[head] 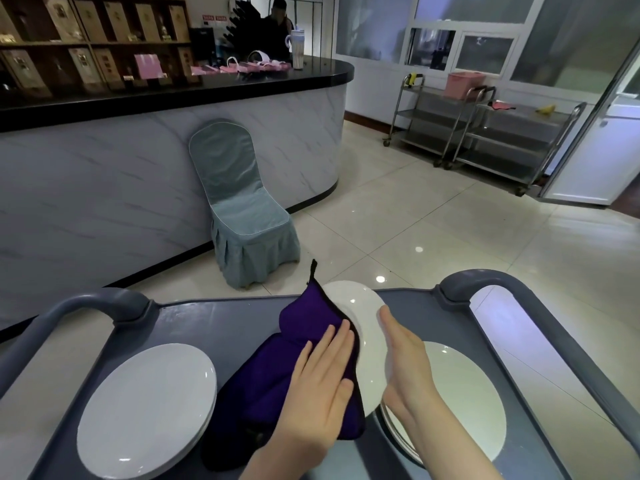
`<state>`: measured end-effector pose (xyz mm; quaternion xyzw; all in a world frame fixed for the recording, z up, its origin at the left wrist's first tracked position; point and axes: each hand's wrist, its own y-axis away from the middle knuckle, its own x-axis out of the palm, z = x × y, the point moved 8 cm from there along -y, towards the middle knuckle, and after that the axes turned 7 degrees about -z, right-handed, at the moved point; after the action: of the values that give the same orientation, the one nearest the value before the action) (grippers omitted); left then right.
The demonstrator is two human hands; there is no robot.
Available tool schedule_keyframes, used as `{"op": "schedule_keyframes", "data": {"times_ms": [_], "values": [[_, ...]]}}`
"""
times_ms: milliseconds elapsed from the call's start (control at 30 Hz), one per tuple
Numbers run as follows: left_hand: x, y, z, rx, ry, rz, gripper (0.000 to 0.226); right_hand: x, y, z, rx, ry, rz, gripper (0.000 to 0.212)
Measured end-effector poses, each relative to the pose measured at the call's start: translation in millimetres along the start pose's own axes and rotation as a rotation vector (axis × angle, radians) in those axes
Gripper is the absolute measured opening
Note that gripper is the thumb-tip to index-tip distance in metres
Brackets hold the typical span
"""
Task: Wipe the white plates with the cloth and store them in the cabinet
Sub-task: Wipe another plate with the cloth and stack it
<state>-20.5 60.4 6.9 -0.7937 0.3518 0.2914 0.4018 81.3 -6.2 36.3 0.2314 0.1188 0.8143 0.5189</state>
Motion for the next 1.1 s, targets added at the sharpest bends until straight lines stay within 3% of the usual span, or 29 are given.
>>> {"op": "schedule_keyframes", "data": {"times_ms": [200, 500, 567, 700, 833, 900, 1000, 1100], "values": [[-9, 0, 51, -0.295, 0.079, 0.013, 0.058, -8, 3, -4, 0.001, 0.001, -0.023, 0.036], [0, 1, -5, -0.031, 0.032, 0.033, 0.073, 2, -2, 7, -0.032, 0.042, -0.020, 0.037], [-2, 6, 8, -0.071, 0.059, 0.024, 0.069, -3, -3, 8, -0.027, 0.042, -0.034, 0.039], [-10, 7, 50, -0.313, 0.060, 0.070, 0.060, -10, -1, 5, -0.034, 0.039, -0.007, 0.042], [-11, 12, 69, -0.327, 0.092, 0.152, 0.062, -13, 0, 20, -0.194, 0.127, -0.011, 0.041], [-21, 15, 85, -0.479, 0.142, 0.089, 0.056, -9, 2, 31, -0.339, 0.276, 0.016, 0.042], [-45, 16, 94, -0.778, 0.464, -0.121, 0.031, 9, 10, 34, -0.583, 0.565, 0.115, 0.050], [-67, 13, 85, -0.960, 0.944, -0.262, 0.020, 37, 27, 17, -0.841, 0.801, 0.312, 0.036]]}}
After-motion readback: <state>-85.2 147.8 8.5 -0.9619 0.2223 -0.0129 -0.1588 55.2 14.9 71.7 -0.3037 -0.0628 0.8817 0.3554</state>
